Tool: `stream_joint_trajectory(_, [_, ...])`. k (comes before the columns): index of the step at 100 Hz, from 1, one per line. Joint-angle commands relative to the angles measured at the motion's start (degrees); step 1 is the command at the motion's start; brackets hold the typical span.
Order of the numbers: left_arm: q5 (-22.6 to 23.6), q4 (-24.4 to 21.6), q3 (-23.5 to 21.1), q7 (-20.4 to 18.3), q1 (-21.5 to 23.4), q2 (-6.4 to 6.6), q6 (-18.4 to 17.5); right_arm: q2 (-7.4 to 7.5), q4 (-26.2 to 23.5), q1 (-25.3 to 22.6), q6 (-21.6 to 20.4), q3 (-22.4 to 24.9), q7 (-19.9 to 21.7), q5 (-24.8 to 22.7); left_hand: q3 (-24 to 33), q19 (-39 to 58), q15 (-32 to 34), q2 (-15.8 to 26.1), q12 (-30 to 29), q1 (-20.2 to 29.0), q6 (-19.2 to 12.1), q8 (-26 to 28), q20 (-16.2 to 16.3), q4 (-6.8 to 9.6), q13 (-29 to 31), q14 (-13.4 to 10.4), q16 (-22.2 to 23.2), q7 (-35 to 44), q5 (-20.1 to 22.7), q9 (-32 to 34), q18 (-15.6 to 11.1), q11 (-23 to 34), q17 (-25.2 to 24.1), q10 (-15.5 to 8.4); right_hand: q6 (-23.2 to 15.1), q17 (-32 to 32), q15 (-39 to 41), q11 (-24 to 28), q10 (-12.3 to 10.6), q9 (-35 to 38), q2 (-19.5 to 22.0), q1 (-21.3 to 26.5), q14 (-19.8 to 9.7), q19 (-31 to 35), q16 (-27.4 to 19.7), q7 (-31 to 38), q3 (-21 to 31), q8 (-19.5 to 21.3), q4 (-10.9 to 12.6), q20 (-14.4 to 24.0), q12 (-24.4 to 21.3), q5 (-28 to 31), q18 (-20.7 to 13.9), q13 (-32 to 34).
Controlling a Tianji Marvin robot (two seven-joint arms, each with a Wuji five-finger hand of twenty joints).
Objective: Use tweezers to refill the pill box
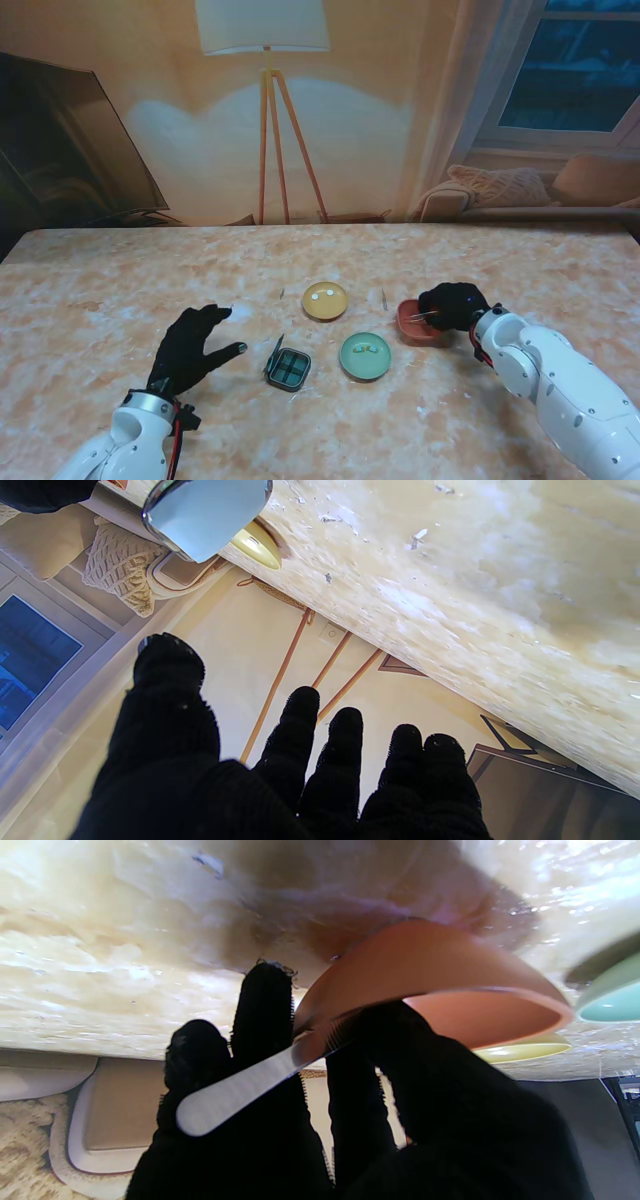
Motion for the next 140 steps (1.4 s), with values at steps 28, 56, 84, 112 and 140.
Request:
stream_joint_trajectory(28, [-0.51,0.01,-0.29,-0.97,0.74,-0.25,-0.36,-0.78,-3.64,-4.14,0.30,3.50,1.15,-0.60,-0.97,0.53,-0.09,2.14,0.08,-0.90,-0.86,0.46,0.52,1.46,0.05,-0.11,1.26,0.39,0.80,1.23,-2.42,0.04,-0.36,-1.34,-2.68,3.06,4.21,5.99,-6.44,5.96,-0.36,4.12,1.15,4.07,1.82,5.43,4.67,2.54,0.22,2.13,2.62,2.94,-5.89,1.05])
stream_joint_trajectory(56, [-0.83,0.18,-0.41,-0.89,0.88,-0.29,-0.66,-0.69,-6.76,-6.34,0.28,7.05,2.34,-1.56,-0.94,0.57,-0.02,2.07,0.12,-0.65,-0.90,0.48,0.53,1.49,0.19,0.33,1.47,0.46,0.88,1.40,-2.33,0.05,-0.38,-1.28,-2.73,2.97,5.82,7.98,-6.19,6.83,0.02,3.77,0.36,4.87,2.08,6.14,4.30,4.50,0.65,2.60,3.96,3.39,-5.52,1.55])
stream_joint_trajectory(84, [-0.71,-0.05,-0.79,-1.51,1.07,-0.16,-0.80,-0.62,-11.88,-9.82,-0.80,11.67,4.19,-2.53,-0.97,0.44,-0.10,1.94,0.08,-0.47,-0.88,0.45,0.44,1.51,-0.02,0.54,1.64,0.39,0.77,1.24,-2.45,-0.12,-0.45,-1.19,-2.71,2.41,6.31,8.52,-5.99,6.63,-0.02,3.83,0.33,4.91,2.10,5.91,4.25,5.60,0.83,2.77,4.52,3.63,-5.08,1.13])
stream_joint_trajectory(112, [-0.70,-0.47,-1.26,-2.55,1.34,0.02,-1.03,-0.79,-19.84,-14.85,-3.52,16.77,5.80,-3.08,-0.98,0.07,-0.22,2.11,0.00,-0.52,-0.62,0.26,0.24,1.53,-0.38,0.19,1.68,0.15,0.52,1.07,-2.73,-0.29,-0.52,-1.04,-2.46,2.30,5.85,7.86,-5.92,6.55,-0.31,3.79,0.53,4.39,1.80,5.24,4.07,5.54,0.64,2.63,4.21,3.72,-4.50,0.98])
stream_joint_trajectory(140, [-0.59,-0.86,-1.74,-3.27,1.71,0.17,-1.48,-1.06,-25.78,-18.97,-6.61,18.70,6.79,-1.98,-1.00,-0.27,-0.36,2.08,-0.13,-0.58,-0.57,0.07,0.06,1.55,-0.63,0.12,1.52,-0.06,0.28,0.83,-2.87,-0.50,-0.53,-0.98,-2.22,2.43,5.33,7.09,-5.80,6.55,-0.43,3.85,1.08,4.10,1.54,4.82,3.91,5.10,0.45,2.49,3.82,3.63,-4.18,1.06])
